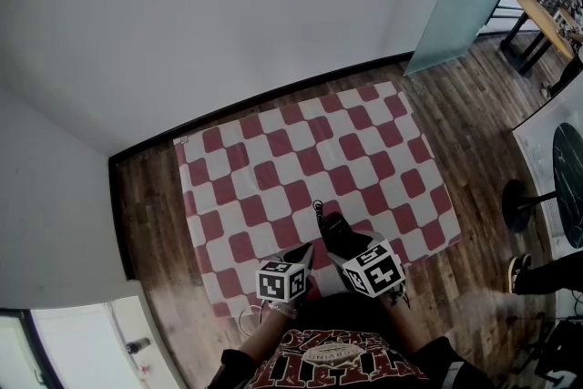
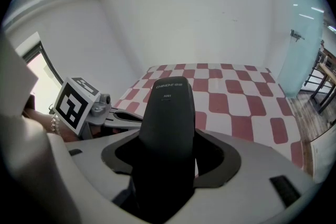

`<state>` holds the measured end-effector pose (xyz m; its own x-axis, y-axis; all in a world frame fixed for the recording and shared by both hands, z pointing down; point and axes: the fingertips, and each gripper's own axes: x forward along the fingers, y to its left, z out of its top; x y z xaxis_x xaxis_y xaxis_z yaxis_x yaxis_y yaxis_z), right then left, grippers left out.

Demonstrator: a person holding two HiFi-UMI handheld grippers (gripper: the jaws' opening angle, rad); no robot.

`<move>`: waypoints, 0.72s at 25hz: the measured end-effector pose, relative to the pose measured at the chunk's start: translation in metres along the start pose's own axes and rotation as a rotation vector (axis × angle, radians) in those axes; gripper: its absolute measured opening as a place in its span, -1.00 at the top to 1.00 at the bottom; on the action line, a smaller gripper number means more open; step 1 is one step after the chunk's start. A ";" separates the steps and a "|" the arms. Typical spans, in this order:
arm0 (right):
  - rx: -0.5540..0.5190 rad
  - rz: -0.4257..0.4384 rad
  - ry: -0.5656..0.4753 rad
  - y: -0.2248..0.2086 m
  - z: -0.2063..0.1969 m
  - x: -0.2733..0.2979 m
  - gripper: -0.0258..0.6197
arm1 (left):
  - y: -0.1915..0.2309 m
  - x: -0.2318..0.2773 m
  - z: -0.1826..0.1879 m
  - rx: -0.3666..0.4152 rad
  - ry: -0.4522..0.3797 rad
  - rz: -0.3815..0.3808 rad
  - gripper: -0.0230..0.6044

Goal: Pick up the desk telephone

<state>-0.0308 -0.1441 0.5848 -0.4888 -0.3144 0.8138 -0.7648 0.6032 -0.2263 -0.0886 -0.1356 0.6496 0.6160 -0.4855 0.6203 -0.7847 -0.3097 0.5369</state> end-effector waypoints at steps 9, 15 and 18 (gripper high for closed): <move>-0.035 0.018 -0.022 0.010 0.015 -0.024 0.01 | 0.001 0.001 -0.002 -0.024 -0.001 -0.003 0.90; -0.049 0.030 -0.034 0.015 0.022 -0.035 0.01 | 0.002 0.002 -0.004 -0.020 0.004 0.000 0.90; -0.056 0.032 -0.035 0.017 0.025 -0.040 0.01 | 0.001 0.002 -0.003 -0.017 0.003 -0.004 0.90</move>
<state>-0.0344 -0.1396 0.5351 -0.5277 -0.3196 0.7870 -0.7243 0.6534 -0.2203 -0.0876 -0.1344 0.6529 0.6192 -0.4821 0.6198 -0.7812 -0.2977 0.5488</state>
